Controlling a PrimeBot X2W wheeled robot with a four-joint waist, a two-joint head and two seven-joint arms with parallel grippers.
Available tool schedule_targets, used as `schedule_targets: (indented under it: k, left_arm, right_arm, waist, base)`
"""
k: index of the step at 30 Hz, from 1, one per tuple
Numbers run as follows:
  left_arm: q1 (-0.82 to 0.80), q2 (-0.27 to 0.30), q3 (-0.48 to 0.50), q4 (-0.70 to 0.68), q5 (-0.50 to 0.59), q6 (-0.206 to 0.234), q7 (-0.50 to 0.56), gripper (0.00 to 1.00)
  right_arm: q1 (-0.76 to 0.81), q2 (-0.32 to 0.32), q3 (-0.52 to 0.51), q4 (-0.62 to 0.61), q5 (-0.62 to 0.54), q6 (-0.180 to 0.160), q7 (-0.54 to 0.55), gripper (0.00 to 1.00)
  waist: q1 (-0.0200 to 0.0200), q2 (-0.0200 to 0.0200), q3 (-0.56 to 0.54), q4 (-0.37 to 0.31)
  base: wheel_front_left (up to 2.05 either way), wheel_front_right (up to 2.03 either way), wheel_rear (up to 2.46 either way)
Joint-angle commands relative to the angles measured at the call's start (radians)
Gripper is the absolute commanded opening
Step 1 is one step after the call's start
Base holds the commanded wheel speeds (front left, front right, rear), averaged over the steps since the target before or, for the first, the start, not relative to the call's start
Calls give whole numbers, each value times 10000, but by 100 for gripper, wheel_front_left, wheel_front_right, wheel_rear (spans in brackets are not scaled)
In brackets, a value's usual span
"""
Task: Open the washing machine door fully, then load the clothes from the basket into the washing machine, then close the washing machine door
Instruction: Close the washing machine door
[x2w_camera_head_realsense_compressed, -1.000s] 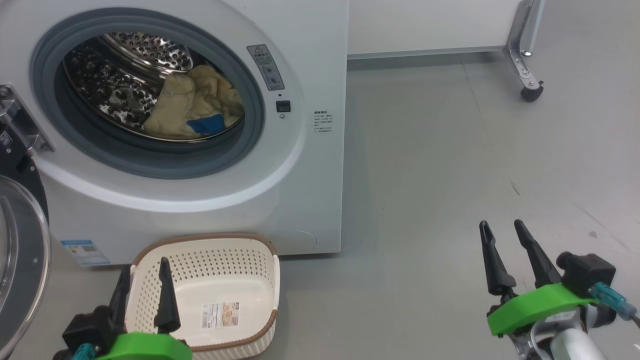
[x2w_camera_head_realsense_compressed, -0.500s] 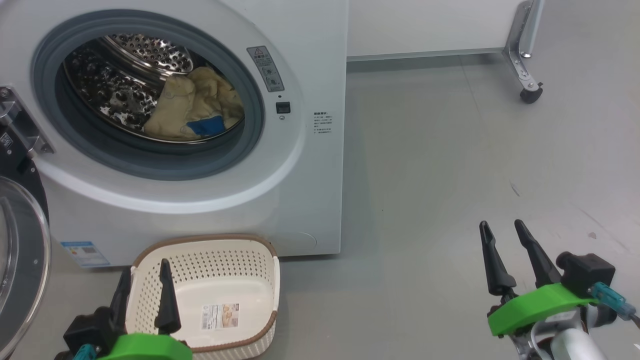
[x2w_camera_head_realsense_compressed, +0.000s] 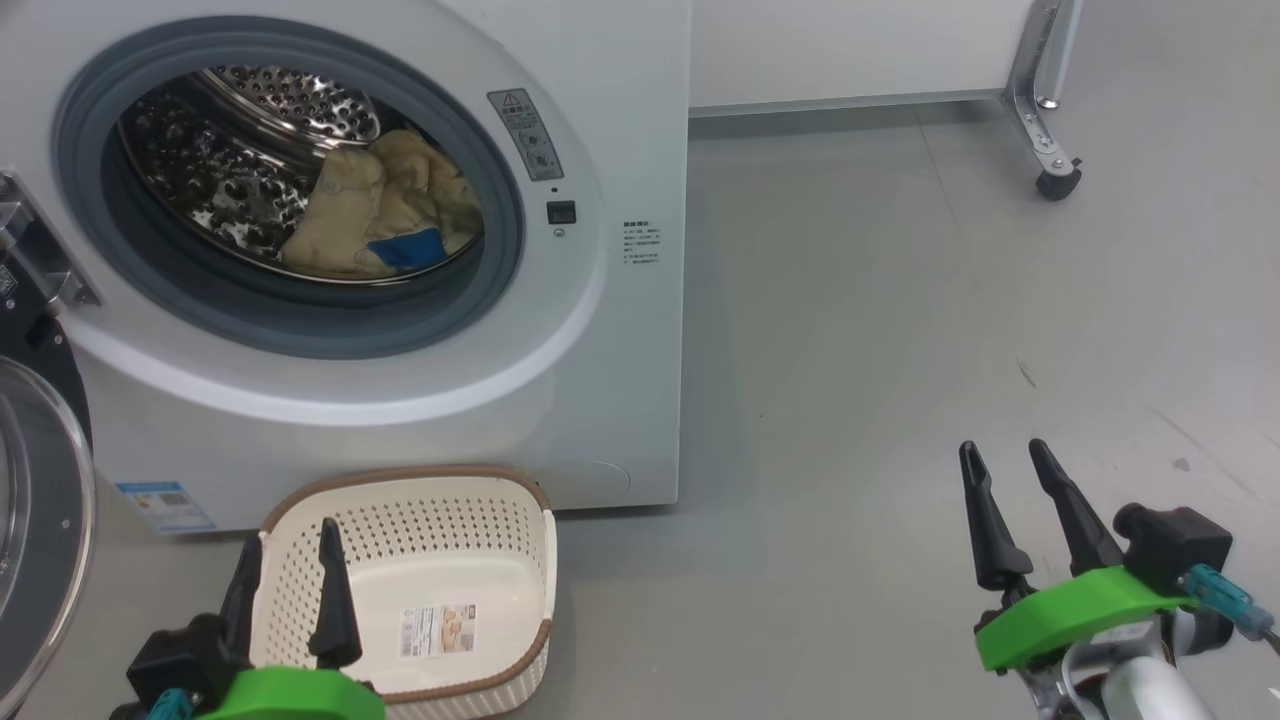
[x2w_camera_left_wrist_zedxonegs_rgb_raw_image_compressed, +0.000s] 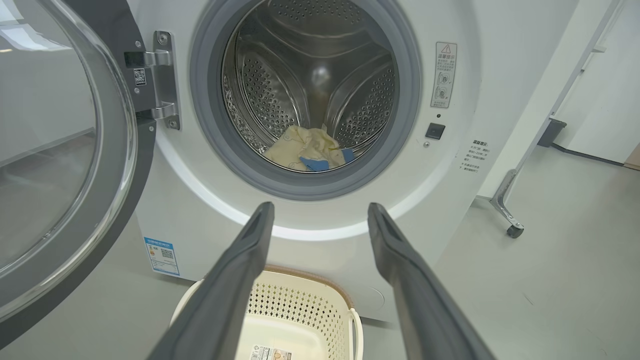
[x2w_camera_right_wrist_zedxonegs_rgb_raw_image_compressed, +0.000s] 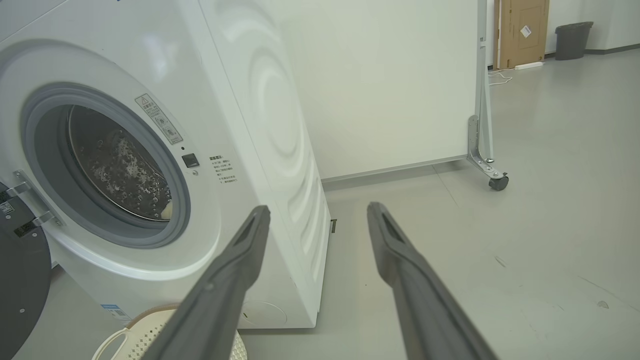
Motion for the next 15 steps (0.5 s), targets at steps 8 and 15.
schedule_targets:
  k: [8,15]
  left_arm:
    - [-484,46,398,-19,301,-46,-95,100]
    - [-541,30,436,95,225,-49,-95,100]
  right_arm:
    - [-546,-132,188,-241,-56,-29,-78,100]
    - [-544,-86,169,-242,-42,-29,-78,100]
  waist:
    - [-1,0,45,14]
    - [-1,0,82,71]
  base:
    - [-25,23,2]
    - [-124,116,8]
